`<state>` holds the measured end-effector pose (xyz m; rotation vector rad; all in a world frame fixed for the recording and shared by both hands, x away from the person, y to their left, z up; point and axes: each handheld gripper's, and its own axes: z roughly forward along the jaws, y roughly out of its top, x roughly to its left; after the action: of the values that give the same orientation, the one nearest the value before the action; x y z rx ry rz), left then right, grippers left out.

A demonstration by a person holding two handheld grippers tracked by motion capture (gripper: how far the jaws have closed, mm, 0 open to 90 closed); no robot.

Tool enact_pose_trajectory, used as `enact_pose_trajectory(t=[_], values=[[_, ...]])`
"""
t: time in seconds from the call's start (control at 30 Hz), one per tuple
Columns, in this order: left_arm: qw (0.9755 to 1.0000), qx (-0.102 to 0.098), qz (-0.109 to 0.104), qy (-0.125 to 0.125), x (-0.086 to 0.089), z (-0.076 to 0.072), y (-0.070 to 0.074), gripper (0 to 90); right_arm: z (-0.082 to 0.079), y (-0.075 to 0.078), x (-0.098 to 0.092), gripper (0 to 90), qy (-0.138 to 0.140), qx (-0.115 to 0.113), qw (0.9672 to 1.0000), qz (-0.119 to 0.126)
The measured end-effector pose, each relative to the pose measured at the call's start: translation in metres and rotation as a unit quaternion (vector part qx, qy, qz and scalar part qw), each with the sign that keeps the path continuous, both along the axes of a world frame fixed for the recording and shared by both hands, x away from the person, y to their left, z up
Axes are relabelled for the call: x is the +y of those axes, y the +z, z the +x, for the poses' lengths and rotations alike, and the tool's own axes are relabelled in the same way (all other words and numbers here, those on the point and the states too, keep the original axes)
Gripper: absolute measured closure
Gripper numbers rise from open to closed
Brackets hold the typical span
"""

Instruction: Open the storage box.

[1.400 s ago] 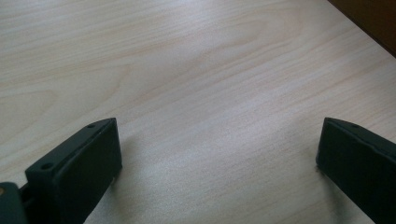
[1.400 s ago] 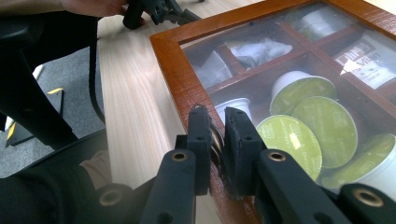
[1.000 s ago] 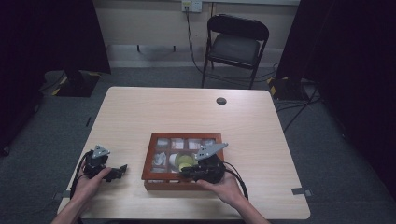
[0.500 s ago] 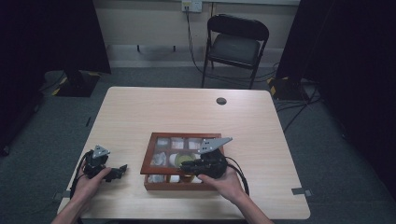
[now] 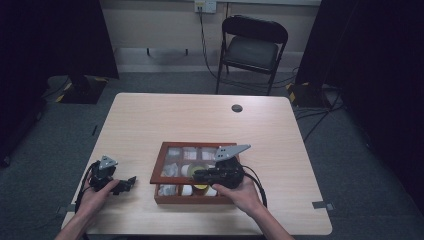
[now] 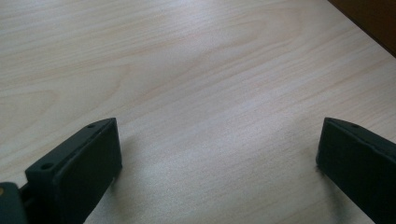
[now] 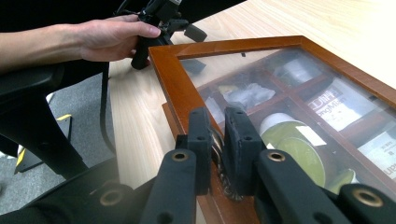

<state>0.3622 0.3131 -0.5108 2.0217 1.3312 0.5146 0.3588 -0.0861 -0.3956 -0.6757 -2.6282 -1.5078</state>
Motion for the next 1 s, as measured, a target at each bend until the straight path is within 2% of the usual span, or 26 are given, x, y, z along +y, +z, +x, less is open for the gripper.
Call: enact_pose_trajectory(t=[0.57, 0.77, 1.0], values=[[1.0000, 0.000, 0.000, 0.000, 0.000, 0.000, 0.000, 0.0, 0.003, 0.005, -0.001, 81.3, -0.002, 0.003, 1.0000, 0.004], [1.0000, 0.000, 0.000, 0.000, 0.000, 0.000, 0.000, 0.0, 0.008, 0.013, -0.002, 81.3, -0.007, 0.004, 0.9998, 0.017], [1.0000, 0.000, 0.000, 0.000, 0.000, 0.000, 0.000, 0.0, 0.010, 0.016, -0.002, 81.3, -0.010, 0.002, 0.9997, 0.020]])
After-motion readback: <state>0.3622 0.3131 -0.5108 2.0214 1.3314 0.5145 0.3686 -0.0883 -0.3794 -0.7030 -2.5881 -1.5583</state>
